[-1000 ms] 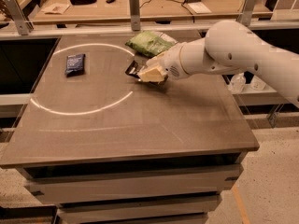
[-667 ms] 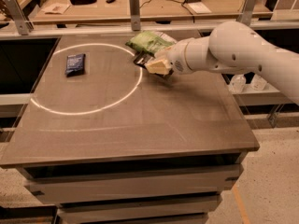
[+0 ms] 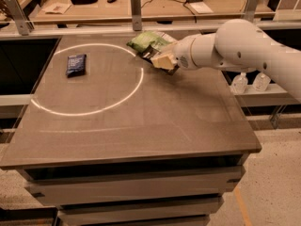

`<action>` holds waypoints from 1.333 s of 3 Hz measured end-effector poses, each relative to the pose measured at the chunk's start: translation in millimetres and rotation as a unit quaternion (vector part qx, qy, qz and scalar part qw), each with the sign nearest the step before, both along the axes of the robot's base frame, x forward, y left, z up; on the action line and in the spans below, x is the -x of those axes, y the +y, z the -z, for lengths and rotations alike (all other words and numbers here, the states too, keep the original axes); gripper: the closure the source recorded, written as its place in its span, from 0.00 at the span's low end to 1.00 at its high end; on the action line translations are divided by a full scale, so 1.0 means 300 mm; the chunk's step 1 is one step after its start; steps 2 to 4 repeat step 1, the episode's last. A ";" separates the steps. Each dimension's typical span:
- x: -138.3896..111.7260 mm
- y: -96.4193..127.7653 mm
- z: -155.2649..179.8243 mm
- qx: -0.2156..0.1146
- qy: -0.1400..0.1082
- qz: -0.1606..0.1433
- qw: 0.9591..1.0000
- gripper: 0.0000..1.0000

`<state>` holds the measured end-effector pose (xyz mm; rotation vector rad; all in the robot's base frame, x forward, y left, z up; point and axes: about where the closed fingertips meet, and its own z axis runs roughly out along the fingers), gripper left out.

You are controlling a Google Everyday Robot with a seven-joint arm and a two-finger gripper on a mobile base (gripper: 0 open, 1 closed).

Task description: Move rxbar chocolate near green jalapeno chip bag

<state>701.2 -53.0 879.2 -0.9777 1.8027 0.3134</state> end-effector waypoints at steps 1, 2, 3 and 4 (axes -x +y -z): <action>0.000 0.006 0.000 0.000 0.000 -0.001 1.000 0.58; 0.000 0.006 0.000 0.000 0.000 -0.001 1.000 0.58; 0.000 0.006 0.000 0.000 0.000 -0.001 1.000 0.58; 0.000 0.006 0.000 0.000 0.000 -0.001 1.000 0.58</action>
Offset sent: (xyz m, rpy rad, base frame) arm 0.0000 0.0000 0.0000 0.0000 0.0000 0.0000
